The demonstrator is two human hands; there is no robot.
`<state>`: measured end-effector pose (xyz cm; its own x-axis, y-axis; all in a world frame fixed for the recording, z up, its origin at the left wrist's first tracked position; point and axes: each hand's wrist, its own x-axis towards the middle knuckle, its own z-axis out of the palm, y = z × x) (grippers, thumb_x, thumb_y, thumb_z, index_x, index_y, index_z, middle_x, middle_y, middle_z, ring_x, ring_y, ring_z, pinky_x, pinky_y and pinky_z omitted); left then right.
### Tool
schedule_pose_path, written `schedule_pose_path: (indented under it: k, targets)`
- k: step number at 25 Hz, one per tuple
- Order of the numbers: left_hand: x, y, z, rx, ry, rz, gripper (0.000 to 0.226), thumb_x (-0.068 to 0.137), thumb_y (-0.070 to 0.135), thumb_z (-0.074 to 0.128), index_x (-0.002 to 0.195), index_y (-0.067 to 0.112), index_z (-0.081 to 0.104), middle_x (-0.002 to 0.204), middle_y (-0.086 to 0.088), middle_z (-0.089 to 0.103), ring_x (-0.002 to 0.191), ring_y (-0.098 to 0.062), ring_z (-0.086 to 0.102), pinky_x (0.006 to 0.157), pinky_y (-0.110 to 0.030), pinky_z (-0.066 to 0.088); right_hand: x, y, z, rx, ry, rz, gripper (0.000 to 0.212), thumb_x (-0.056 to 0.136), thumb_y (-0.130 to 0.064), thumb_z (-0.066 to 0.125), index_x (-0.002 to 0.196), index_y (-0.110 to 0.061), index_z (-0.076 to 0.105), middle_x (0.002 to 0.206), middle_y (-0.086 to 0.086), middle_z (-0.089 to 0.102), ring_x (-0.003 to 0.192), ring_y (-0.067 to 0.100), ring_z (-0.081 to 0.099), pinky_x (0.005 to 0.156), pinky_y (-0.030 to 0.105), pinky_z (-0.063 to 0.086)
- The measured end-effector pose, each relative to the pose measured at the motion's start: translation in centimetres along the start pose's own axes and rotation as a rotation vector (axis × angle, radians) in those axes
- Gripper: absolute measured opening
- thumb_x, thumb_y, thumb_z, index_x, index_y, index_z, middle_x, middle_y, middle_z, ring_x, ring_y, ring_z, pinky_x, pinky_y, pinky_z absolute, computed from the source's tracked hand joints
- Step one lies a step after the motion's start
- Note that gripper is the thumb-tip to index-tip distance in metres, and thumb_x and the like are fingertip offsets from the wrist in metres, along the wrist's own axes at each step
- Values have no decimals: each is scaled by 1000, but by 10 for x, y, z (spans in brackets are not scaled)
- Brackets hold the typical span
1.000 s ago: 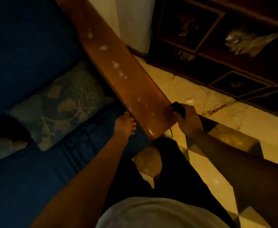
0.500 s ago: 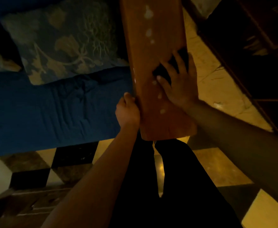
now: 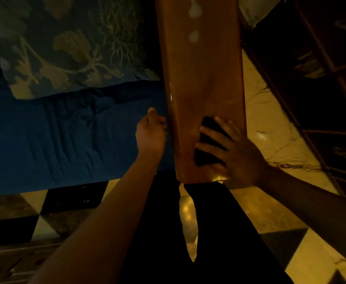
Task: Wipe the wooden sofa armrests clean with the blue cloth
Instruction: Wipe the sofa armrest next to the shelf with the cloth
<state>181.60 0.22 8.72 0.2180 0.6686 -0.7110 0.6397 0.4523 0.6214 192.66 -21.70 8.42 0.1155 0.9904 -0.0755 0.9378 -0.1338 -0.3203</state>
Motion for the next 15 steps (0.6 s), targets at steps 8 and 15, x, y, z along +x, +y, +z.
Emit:
schedule_pose_path:
  k: [8, 15]
  targets:
    - [5, 3, -13, -7, 128, 15, 47, 107, 42, 36, 79, 17, 64, 85, -6, 72, 79, -20, 68, 74, -42, 54, 122, -65, 32, -59, 26, 163, 53, 88, -39, 52, 138, -23, 61, 151, 7, 52, 151, 41, 27, 124, 58, 15]
    - [-17, -9, 10, 71, -91, -64, 40, 106, 44, 37, 87, 19, 62, 98, -10, 71, 91, -24, 68, 83, -44, 53, -35, -63, 38, 38, 47, 127, 51, 91, -41, 63, 139, -24, 56, 159, 11, 43, 154, 42, 18, 125, 56, 15]
